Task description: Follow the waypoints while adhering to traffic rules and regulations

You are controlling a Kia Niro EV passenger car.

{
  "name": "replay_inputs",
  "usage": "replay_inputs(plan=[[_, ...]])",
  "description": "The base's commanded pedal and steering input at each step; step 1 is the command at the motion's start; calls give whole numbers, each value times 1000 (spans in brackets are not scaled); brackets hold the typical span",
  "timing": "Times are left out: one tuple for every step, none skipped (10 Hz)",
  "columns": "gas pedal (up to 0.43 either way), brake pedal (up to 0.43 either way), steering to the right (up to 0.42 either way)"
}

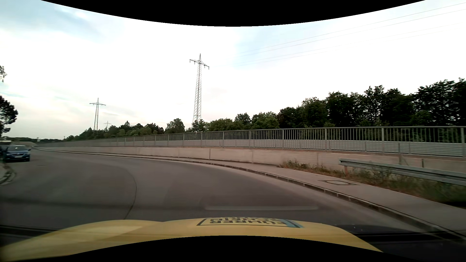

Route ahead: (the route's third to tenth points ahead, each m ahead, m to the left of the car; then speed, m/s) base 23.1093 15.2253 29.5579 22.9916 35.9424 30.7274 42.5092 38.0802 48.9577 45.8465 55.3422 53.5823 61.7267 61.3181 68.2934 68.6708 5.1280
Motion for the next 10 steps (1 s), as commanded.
replay_inputs(plan=[[67, 0, -200], [67, 0, -204], [67, 0, -209], [67, 0, -218], [67, 0, -220], [67, 0, -220], [67, 0, -219], [67, 0, -218], [67, 0, -216], [67, 0, -215]])
